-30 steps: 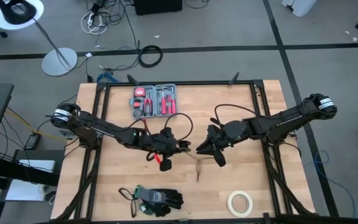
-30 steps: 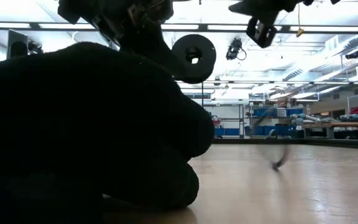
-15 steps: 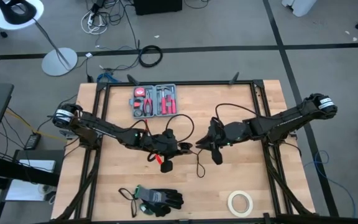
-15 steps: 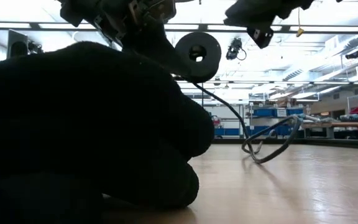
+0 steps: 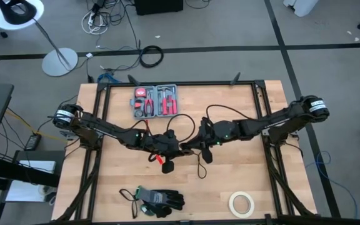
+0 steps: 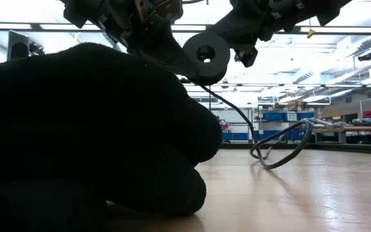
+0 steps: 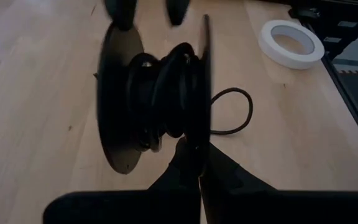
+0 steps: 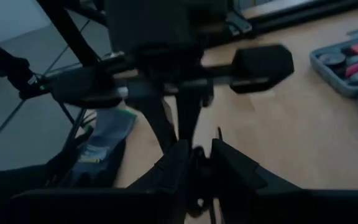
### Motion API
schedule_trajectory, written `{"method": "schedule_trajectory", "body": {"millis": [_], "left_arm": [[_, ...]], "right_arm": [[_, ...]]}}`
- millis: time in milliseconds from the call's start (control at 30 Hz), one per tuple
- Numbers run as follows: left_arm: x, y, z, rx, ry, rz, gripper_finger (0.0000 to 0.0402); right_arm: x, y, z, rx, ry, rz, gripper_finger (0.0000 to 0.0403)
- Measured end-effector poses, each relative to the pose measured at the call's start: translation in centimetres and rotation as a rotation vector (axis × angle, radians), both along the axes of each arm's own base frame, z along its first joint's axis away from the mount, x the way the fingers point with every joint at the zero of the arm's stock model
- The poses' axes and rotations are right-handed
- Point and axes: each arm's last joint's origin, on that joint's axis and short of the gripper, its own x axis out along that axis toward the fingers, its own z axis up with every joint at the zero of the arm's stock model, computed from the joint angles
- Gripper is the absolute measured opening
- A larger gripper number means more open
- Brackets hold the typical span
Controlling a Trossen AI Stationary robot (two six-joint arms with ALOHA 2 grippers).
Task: Coil cords
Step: Coil the black wire cable into the black spool
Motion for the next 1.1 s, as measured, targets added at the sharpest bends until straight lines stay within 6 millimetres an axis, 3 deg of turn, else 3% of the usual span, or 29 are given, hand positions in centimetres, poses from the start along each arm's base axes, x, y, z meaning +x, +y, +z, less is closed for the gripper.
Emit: {"method": "schedule_trajectory", "body": {"millis": [567,767,1100], "left_arm": [[0.4,0.0,1.2,0.088,0.043,-0.018,0.0],[0.5,0.0,1.3,0.136,0.023,-0.007,0.0],[0.4,0.0,1.2,0.161,0.041,-0.002,0.0001]], "right_arm": [[0.9,-0.4,-1.2,0.001,0.02,0.043,0.0069],[1.0,0.0,-1.4,-0.043,0.018,0.096,0.0011],[0.7,1.2,-1.7,-0.152,0.031,0.073,0.0001]]}}
